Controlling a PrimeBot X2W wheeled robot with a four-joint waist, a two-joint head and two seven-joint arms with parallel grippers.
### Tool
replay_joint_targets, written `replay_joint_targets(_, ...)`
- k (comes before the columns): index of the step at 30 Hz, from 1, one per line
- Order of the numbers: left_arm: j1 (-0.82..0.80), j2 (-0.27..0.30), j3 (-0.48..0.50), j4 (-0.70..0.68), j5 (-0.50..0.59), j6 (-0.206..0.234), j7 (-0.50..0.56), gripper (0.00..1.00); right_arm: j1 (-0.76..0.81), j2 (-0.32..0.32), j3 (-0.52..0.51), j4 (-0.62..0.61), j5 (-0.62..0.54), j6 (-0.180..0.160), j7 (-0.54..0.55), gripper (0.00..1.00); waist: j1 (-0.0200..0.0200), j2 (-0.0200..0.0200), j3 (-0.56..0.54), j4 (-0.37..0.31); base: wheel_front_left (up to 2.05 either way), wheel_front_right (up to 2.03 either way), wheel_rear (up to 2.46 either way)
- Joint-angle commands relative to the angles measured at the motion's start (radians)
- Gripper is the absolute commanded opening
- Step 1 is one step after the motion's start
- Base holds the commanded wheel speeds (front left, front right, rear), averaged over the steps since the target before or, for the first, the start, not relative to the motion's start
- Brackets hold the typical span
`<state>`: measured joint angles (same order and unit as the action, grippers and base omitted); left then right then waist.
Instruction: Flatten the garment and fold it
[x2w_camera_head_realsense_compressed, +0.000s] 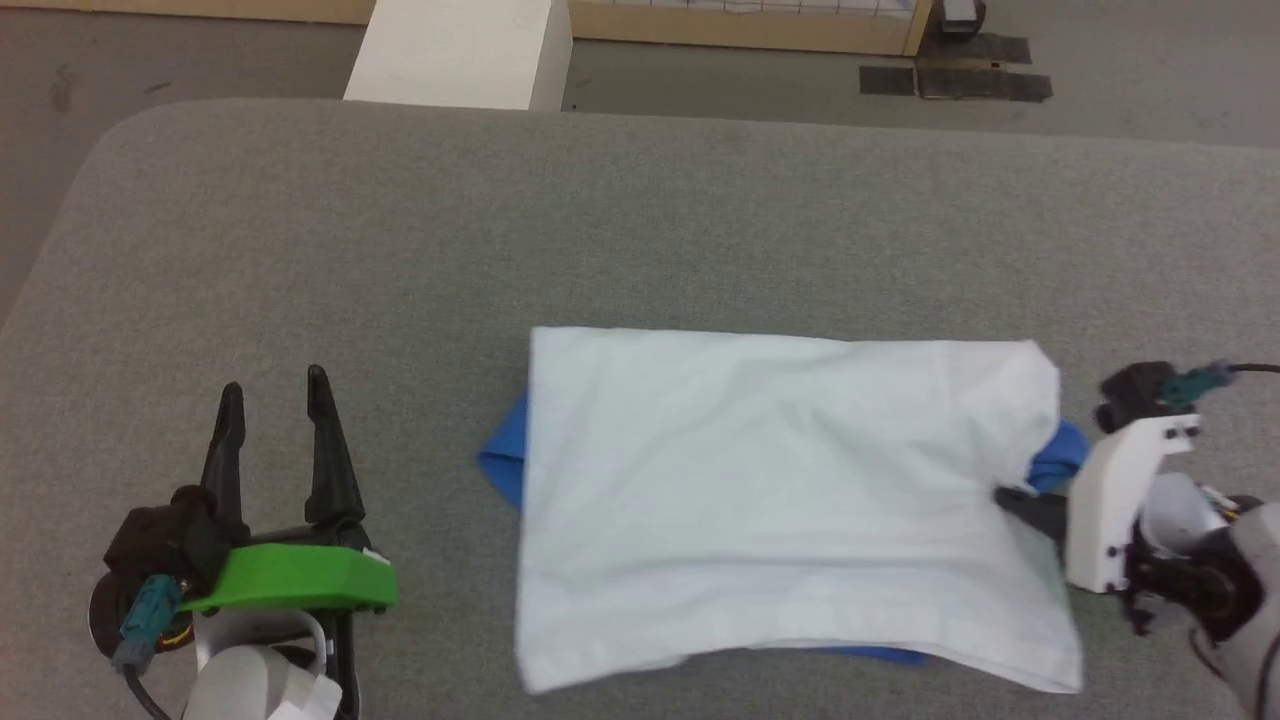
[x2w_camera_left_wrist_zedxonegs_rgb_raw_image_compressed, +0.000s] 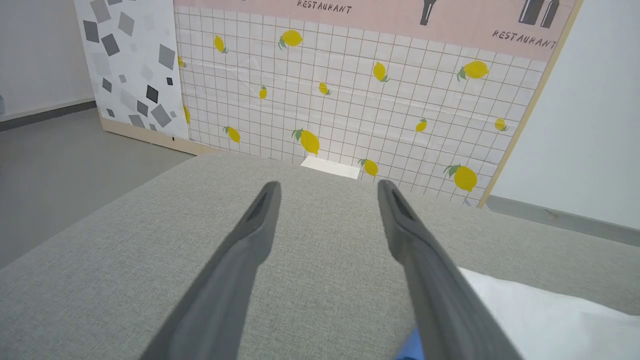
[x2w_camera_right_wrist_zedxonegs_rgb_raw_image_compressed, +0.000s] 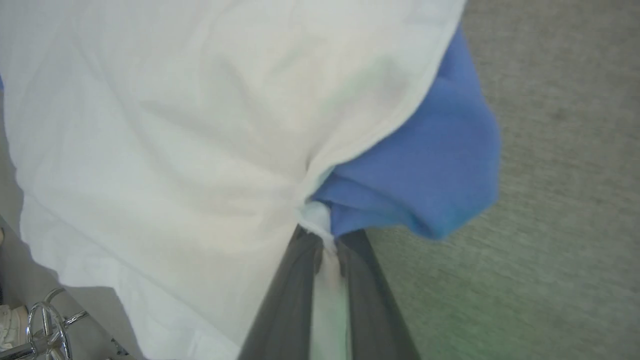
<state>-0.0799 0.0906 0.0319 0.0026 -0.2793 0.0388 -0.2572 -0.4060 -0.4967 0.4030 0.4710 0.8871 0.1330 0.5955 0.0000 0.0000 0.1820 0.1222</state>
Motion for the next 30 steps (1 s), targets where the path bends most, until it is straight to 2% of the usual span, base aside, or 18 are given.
replay_joint_targets(1,0.011,-0.003,0.002,0.005,0.012,-0.008,-0.004,1.0,0.025,-0.038,-0.025,0.027,0.001,-0.002,0.009,0.0,0.0,0.0,-0.007,-0.007,0.0,0.0,0.0)
replay_joint_targets(7,0.012,-0.004,0.001,0.012,0.027,-0.016,-0.005,1.0,0.021,-0.1,-0.13,0.112,-0.062,-0.002,0.034,0.0,0.0,0.0,-0.009,-0.015,0.0,0.0,0.0)
replay_joint_targets(11,0.014,-0.008,0.002,0.014,0.031,-0.019,-0.005,1.0,0.001,-0.093,-0.171,0.124,-0.134,-0.002,0.053,0.0,0.0,0.0,-0.016,-0.019,0.0,0.0,0.0)
replay_joint_targets(14,0.022,-0.01,0.003,0.016,0.032,-0.02,-0.005,1.0,0.003,-0.101,-0.139,0.054,-0.181,-0.002,0.1,0.0,0.0,0.0,-0.027,-0.022,0.0,0.0,0.0)
replay_joint_targets(21,0.034,-0.014,0.012,0.009,0.028,-0.021,-0.005,1.0,0.031,-0.127,-0.09,-0.236,-0.196,-0.002,0.254,0.0,0.0,0.0,-0.043,-0.032,0.0,0.0,0.0)
replay_joint_targets(26,0.031,-0.017,0.007,0.006,0.028,-0.022,-0.005,1.0,0.042,-0.092,-0.055,-0.4,-0.204,-0.002,0.343,0.0,0.0,0.0,-0.044,-0.027,0.0,0.0,0.0)
replay_joint_targets(30,0.03,-0.019,0.003,0.006,0.028,-0.024,-0.005,1.0,0.028,-0.037,-0.001,-0.464,-0.212,-0.002,0.374,0.0,0.0,0.0,-0.038,-0.019,0.0,0.0,0.0)
